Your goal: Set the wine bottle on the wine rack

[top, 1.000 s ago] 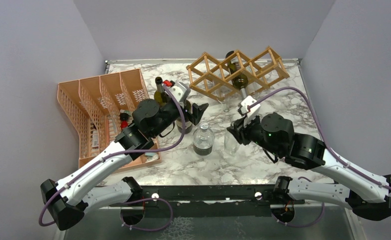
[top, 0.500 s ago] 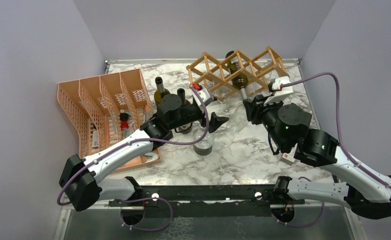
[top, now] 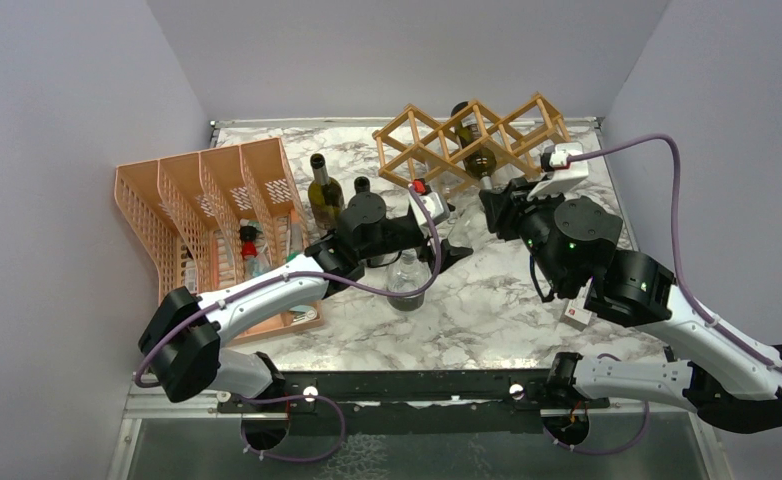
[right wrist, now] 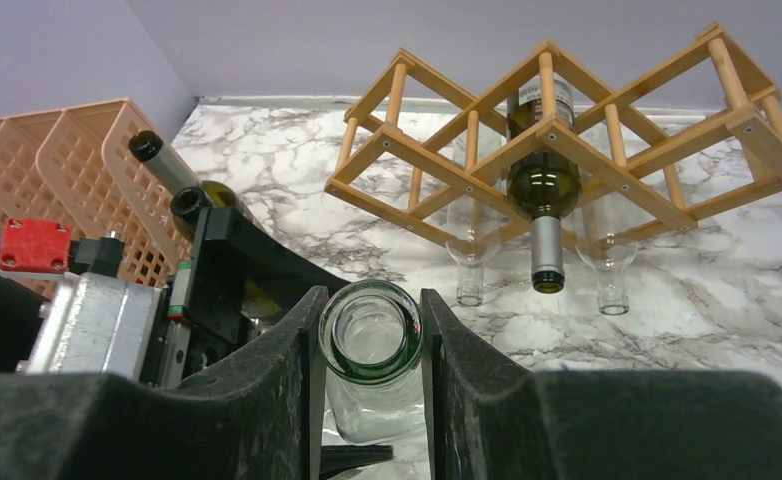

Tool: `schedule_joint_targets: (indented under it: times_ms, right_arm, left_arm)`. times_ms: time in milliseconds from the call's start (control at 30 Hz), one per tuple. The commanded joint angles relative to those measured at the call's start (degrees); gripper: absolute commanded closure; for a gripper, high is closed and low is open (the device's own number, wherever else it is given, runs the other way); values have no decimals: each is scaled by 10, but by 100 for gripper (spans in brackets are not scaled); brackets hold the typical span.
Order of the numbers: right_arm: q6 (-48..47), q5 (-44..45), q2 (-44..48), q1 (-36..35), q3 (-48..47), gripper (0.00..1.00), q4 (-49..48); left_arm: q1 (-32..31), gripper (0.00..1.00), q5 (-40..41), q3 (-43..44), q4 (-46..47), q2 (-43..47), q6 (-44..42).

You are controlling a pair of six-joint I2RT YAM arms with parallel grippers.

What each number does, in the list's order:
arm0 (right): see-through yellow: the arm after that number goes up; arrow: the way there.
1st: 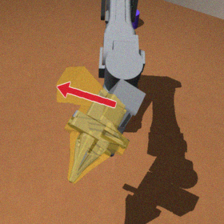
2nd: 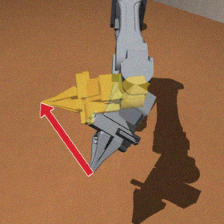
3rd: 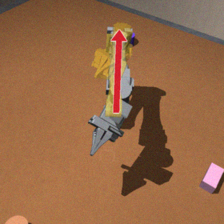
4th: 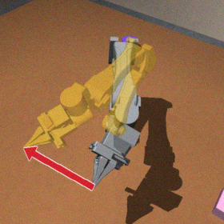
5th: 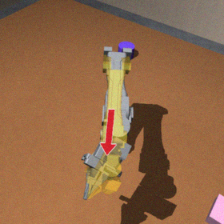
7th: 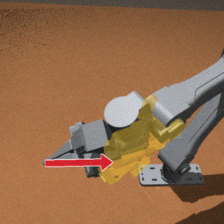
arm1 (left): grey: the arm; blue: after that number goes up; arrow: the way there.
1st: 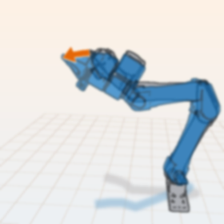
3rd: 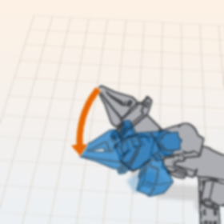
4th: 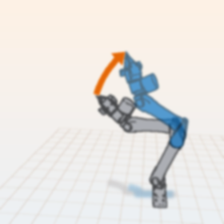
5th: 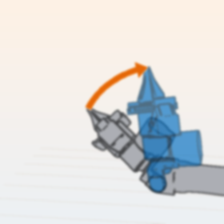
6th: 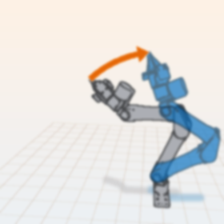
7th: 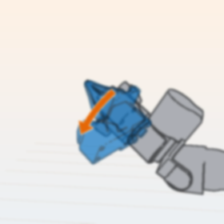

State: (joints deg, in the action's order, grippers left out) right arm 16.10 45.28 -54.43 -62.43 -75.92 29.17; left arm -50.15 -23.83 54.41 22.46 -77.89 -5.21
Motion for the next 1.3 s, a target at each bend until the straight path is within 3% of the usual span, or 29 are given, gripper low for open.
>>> schedule_joint_targets:
  times_ms: [0, 100, 200, 300, 367, 400, 467, 567, 800, 1100, 1267]
  right_arm:
    - [37, -3, 11, -3, -15, 99, -65]
    - [42, 0, 15, -3, -9, 99, -70]
    - [49, 2, 18, -3, -9, 99, -60]
    - [55, -3, 21, -3, -9, 97, -40]
    - [60, -11, 22, -3, -12, 82, -17]
    - [65, -19, 24, -3, -14, 74, 0]
    - [70, -42, 34, -3, -14, 58, 30]
    - [83, -66, 55, -3, -15, 49, 72]
    - [104, -97, 75, -3, -68, 47, 188]
    - [119, -98, 62, -3, -99, 45, 288]
    - [118, -104, 60, -3, -77, 43, 302]
  left_arm:
    - [-9, 2, -9, 25, 43, -20, -6]
    - [-14, 6, 2, 30, 47, -31, -7]
    - [-15, 22, 46, 38, 51, -38, 1]
    - [-14, 59, 94, 48, 51, -46, -3]
    - [-15, 90, 103, 54, 52, -47, -23]
    - [-14, 100, 106, 57, 52, -47, -37]
    - [-14, 100, 106, 60, 52, -48, -74]
    - [-14, 100, 92, 62, 52, -46, -153]
    - [-15, 100, 27, 53, 51, -36, -392]
    - [-15, 100, 47, 92, 50, -50, -665]
    - [-16, 100, 36, 87, 49, -50, -768]
